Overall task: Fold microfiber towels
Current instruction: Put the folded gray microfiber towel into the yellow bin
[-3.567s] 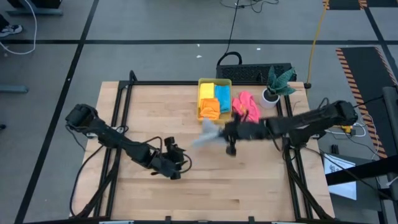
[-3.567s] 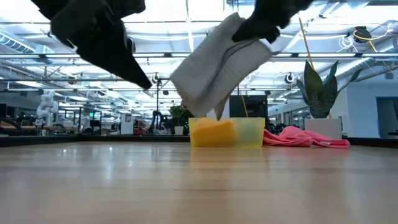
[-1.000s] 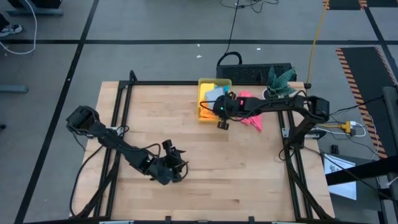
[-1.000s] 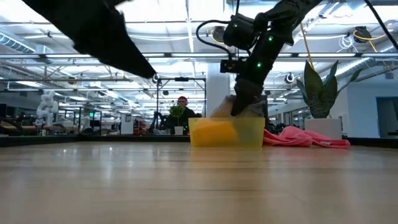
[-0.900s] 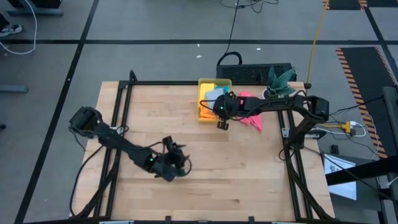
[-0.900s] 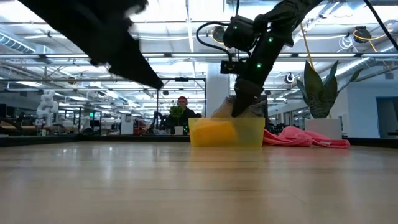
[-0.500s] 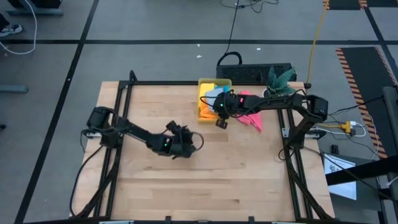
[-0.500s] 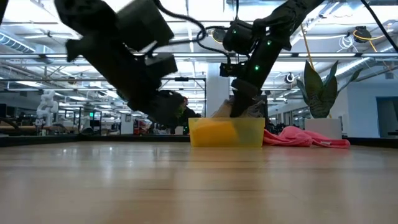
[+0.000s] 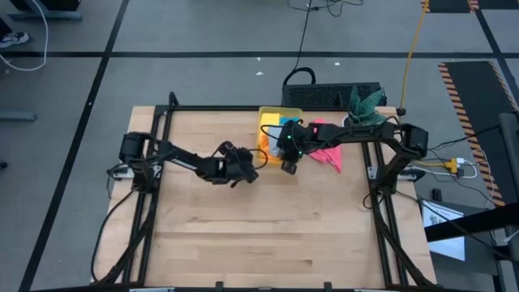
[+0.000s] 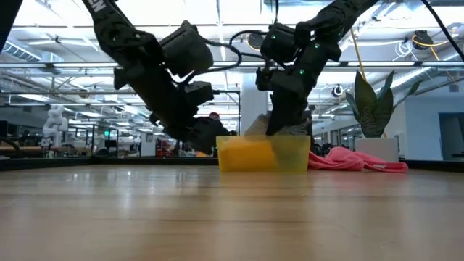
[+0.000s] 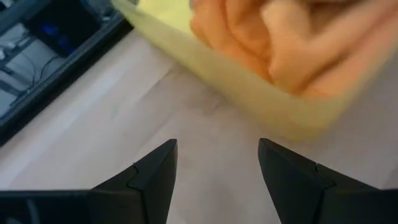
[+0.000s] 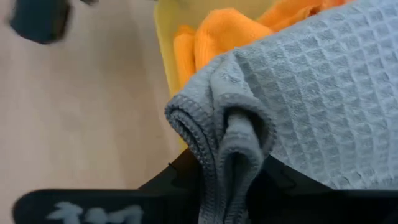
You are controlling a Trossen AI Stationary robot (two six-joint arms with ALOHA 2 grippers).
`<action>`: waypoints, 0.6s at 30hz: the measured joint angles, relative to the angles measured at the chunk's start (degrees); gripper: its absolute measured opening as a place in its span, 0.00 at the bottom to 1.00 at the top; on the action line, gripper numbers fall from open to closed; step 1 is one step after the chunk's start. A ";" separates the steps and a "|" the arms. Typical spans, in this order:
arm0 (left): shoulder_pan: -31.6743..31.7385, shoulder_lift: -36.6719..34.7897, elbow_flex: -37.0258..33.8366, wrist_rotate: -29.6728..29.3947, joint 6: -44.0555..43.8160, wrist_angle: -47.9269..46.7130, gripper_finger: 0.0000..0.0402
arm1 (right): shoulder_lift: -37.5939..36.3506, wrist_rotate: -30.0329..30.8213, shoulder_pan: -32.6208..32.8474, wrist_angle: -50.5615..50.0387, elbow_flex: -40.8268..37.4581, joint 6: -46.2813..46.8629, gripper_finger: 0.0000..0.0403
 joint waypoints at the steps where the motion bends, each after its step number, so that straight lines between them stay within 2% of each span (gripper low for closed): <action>1: 0.26 -0.02 -0.33 0.13 1.27 1.78 0.57 | -0.14 -0.67 0.00 0.06 0.00 0.36 0.23; 8: 0.42 0.09 -2.04 4.21 7.01 9.96 0.57 | -2.59 -0.90 -0.44 -2.71 0.00 2.62 0.41; 11: 0.59 0.42 -3.20 6.12 8.48 12.12 0.57 | -4.43 -3.92 -0.48 -5.70 -0.04 2.68 0.51; 14: 0.53 0.44 -4.38 6.50 9.25 15.41 0.57 | -7.16 -9.52 -0.48 -8.47 -0.02 2.70 0.58; 16: 0.52 0.44 -4.96 7.67 9.95 16.57 0.57 | -9.20 -12.11 -0.48 -8.55 -0.04 2.57 0.61; 18: 0.52 0.44 -5.01 9.44 10.45 18.03 0.57 | -10.91 -11.95 -0.44 -6.82 -0.04 3.01 0.62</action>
